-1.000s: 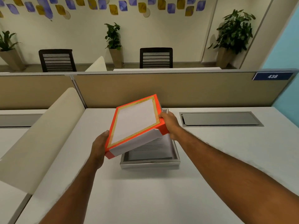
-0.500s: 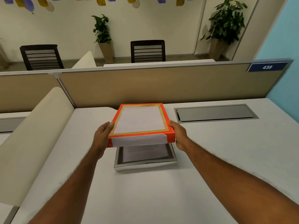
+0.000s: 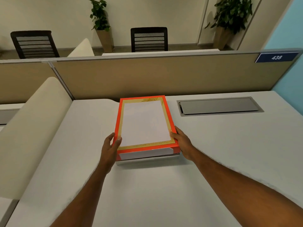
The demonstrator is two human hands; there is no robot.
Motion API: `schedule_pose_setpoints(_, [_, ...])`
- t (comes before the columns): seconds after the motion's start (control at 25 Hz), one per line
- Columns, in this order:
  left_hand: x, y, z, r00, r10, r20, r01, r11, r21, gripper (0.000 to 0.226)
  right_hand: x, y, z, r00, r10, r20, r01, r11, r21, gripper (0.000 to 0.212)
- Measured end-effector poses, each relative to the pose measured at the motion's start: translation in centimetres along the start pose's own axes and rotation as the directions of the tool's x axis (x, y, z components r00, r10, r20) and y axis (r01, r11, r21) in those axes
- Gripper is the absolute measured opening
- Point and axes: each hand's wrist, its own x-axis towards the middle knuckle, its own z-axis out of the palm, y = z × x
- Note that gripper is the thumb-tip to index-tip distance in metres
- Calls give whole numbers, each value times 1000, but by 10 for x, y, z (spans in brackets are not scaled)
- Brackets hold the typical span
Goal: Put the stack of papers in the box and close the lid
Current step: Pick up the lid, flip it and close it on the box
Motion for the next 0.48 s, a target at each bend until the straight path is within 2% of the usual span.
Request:
schedule_pose_setpoints(0.12, [-7, -16, 7, 999, 34, 21, -35, 998, 45, 59, -4, 16, -3, 999, -23, 22, 25, 995, -101, 52])
schedule_pose_setpoints(0.24, [-7, -31, 9, 995, 89, 51, -96, 981, 166, 60, -3, 27, -5, 997, -56, 44, 63, 980, -191, 59])
schedule_pose_setpoints(0.36, [-10, -48, 10, 983, 148, 110, -177, 924, 339, 66, -2, 40, -8, 995, -83, 55, 95, 956, -277, 64])
schedule_pose_setpoints(0.48, [-15, -60, 9, 966, 191, 176, -249, 870, 425, 68, -6, 59, -12, 987, -141, 76, 160, 897, -412, 70])
